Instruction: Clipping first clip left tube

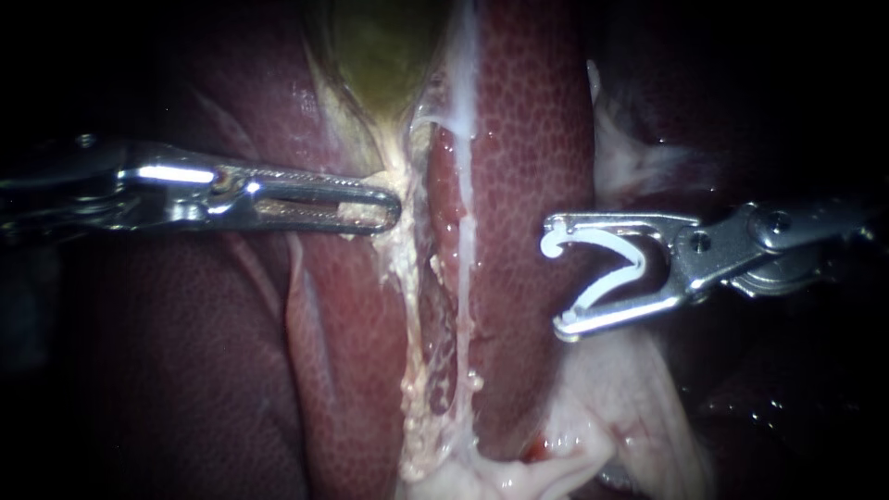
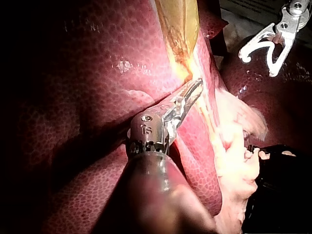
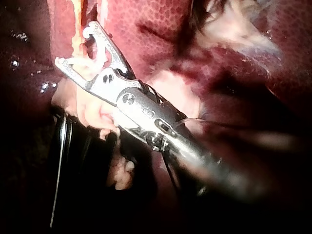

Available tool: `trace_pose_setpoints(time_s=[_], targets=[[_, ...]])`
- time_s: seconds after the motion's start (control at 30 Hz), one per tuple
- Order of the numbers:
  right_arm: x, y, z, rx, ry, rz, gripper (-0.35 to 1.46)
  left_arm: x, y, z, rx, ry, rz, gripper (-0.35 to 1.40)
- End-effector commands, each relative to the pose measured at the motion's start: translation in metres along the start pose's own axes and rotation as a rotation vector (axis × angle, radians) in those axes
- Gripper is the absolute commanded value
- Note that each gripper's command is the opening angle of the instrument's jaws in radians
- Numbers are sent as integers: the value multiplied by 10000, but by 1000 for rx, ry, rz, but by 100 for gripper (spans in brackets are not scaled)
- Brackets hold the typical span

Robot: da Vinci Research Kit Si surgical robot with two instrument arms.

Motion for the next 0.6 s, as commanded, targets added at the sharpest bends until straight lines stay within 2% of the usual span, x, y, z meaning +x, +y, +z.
trace_pose_setpoints(time_s=[0.03,0.33,0.47,0.6], targets=[[0,0,0,0,0,0,60,0,0,0,0,0,0,-35],[0,0,0,0,0,0,60,-2,0,-4,3,1,-1,-35],[0,0,0,0,0,0,60,-11,-1,-15,12,5,-6,-35],[0,0,0,0,0,0,60,-25,-2,-31,2,3,-14,-35]])
